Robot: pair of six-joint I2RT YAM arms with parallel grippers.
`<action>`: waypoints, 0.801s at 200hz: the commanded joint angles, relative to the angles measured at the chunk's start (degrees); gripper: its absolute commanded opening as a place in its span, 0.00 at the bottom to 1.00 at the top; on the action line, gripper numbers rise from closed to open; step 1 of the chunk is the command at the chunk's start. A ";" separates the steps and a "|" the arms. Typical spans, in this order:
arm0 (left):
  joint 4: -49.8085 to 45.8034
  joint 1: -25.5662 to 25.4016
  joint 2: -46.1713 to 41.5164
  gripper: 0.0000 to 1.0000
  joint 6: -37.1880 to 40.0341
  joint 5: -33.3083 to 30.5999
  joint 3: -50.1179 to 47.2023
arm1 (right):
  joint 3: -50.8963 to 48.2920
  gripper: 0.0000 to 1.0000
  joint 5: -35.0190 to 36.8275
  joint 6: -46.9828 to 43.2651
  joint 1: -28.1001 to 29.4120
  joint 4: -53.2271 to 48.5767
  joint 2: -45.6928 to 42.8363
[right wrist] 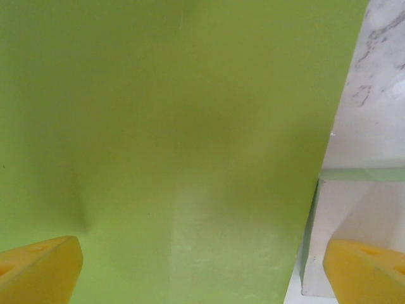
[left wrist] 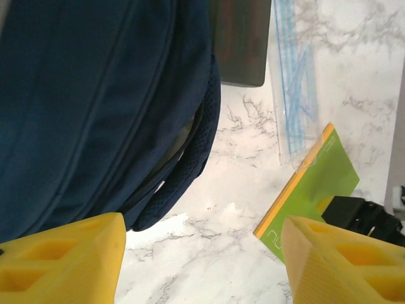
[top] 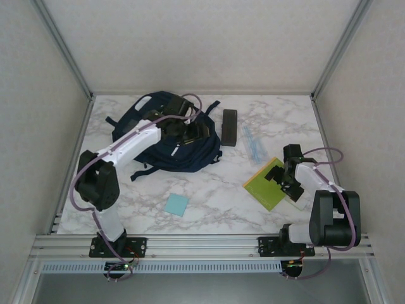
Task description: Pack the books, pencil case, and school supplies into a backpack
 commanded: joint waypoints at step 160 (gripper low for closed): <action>-0.44 -9.77 19.04 0.56 1.83 9.88 14.32 | 2.98 0.90 -11.93 1.52 -0.01 5.82 -3.25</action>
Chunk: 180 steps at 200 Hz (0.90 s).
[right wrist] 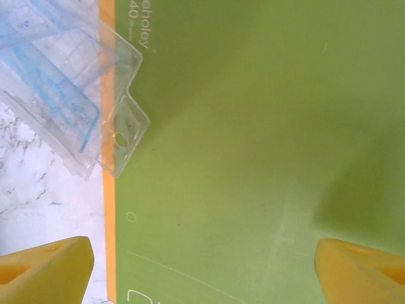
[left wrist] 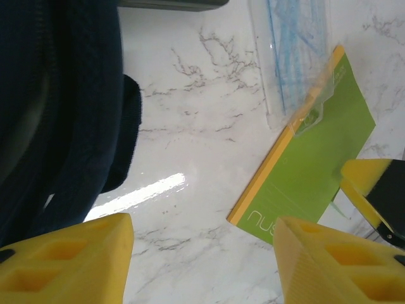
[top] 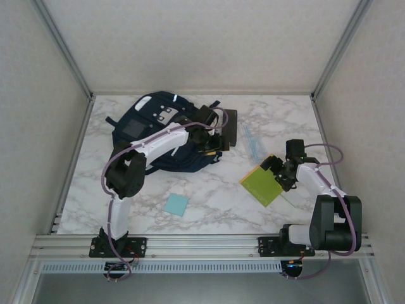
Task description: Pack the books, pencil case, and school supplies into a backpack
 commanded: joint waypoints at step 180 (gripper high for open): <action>-11.21 -6.91 12.03 0.57 11.04 0.75 13.34 | 6.90 0.82 -10.37 -16.93 -10.86 4.48 13.18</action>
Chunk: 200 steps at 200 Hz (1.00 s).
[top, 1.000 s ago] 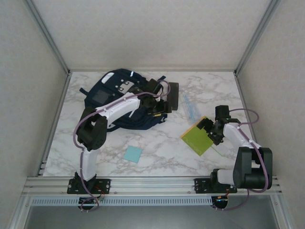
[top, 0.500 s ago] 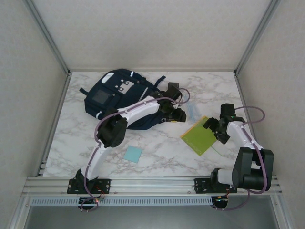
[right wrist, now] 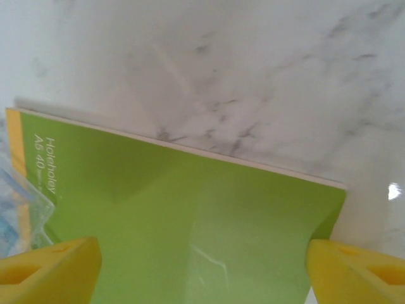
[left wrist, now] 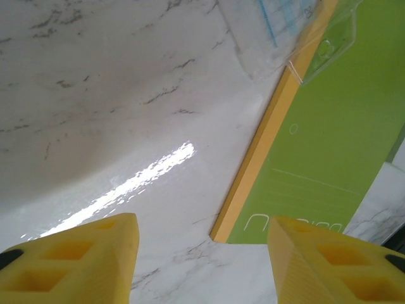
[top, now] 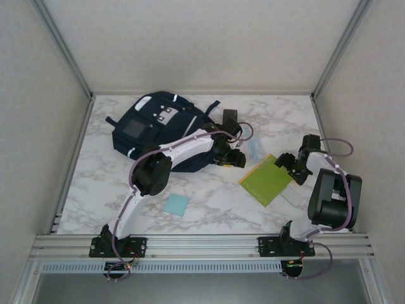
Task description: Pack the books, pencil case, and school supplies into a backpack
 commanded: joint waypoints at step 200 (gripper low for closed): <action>-10.91 -1.06 7.29 0.56 4.29 1.54 6.56 | -1.84 0.69 -9.44 6.20 5.01 6.36 1.84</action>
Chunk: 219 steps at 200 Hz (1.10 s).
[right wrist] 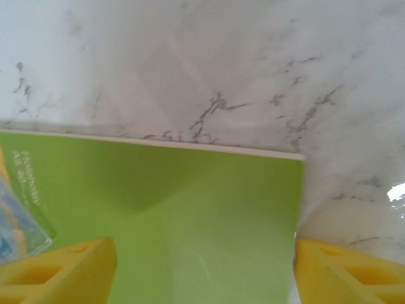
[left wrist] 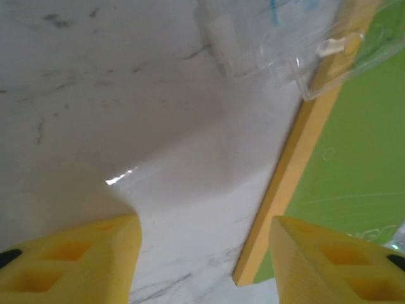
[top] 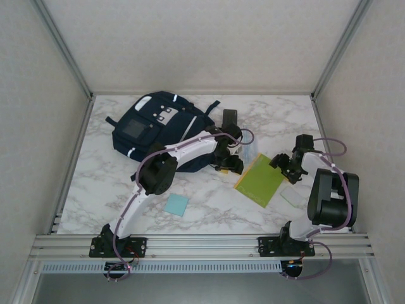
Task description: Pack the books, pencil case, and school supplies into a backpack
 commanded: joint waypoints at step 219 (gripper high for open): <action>-0.86 -0.54 3.11 0.56 -1.58 3.07 1.92 | -6.06 0.23 -23.89 2.05 5.49 13.41 0.75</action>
